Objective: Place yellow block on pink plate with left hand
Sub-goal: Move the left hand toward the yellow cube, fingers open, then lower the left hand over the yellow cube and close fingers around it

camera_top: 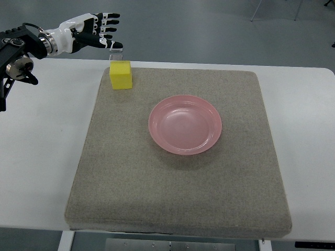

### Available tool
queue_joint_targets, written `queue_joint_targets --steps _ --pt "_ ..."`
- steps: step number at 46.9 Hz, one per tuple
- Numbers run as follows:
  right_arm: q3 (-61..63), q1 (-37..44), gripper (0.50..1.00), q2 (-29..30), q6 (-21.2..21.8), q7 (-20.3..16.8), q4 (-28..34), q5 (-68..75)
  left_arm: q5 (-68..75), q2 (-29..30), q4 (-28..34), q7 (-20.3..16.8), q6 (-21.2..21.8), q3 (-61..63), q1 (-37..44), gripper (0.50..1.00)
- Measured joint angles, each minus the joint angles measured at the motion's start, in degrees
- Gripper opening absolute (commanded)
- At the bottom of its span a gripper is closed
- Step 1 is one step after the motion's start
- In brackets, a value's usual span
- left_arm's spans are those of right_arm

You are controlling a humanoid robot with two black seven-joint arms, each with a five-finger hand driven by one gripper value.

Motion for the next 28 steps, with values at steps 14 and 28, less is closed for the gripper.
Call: queue_joint_targets --steps 14,28 --pt "0.0 0.0 0.924 0.0 0.0 0.0 0.0 0.0 25.3 -1.9 -2.8 0.0 17.4 11.4 -0.5 0.994" --pt "0.0 0.0 0.924 0.0 0.0 0.0 0.0 0.0 26.4 -5.1 -2.2 -0.1 20.6 21.0 -2.2 0.994"
